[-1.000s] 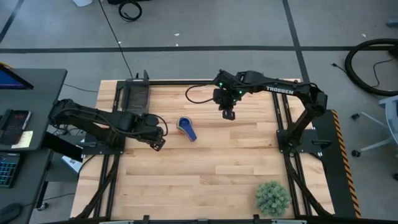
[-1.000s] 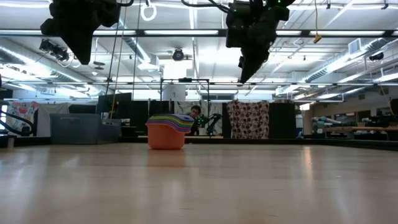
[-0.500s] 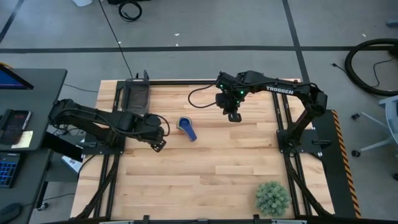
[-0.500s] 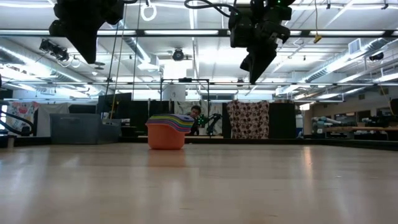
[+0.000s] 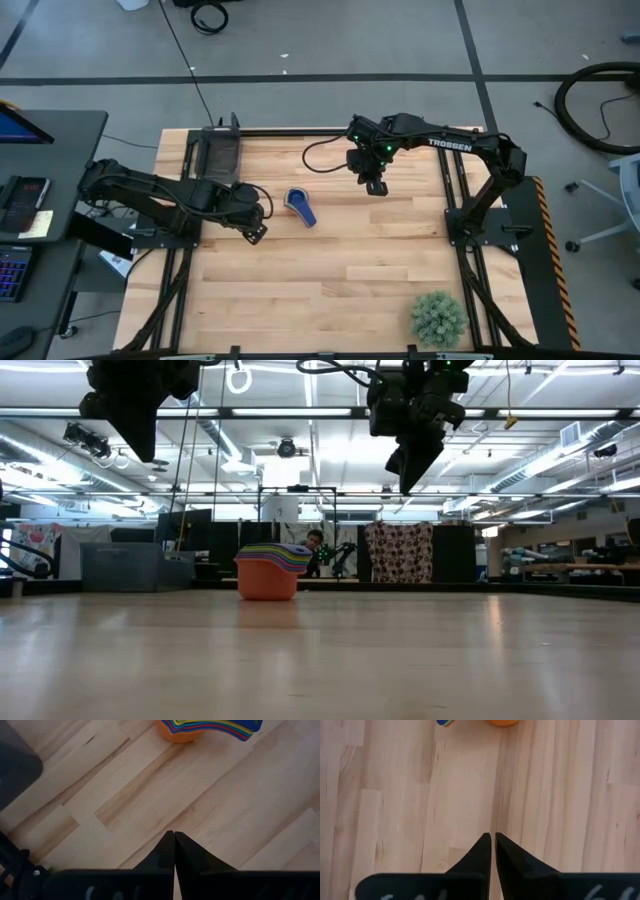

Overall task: Nest measuring cups in basket
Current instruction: Put the stack of measuring cups into the black bin

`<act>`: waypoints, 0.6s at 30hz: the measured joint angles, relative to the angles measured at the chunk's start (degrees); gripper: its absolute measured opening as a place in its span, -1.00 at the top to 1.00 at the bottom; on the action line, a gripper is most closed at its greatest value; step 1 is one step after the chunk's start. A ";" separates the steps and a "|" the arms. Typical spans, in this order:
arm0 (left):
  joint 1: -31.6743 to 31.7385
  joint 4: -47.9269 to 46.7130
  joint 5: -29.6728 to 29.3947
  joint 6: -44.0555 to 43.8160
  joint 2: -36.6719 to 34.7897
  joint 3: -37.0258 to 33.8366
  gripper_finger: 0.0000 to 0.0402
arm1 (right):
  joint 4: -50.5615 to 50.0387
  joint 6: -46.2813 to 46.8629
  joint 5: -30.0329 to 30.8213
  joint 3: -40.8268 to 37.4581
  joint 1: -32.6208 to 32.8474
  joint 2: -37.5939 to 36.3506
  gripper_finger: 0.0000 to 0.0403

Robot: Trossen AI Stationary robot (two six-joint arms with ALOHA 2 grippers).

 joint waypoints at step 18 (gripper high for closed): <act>0.00 5.16 0.00 0.07 0.00 0.00 0.97 | 14.26 0.02 0.02 0.00 0.00 0.00 0.86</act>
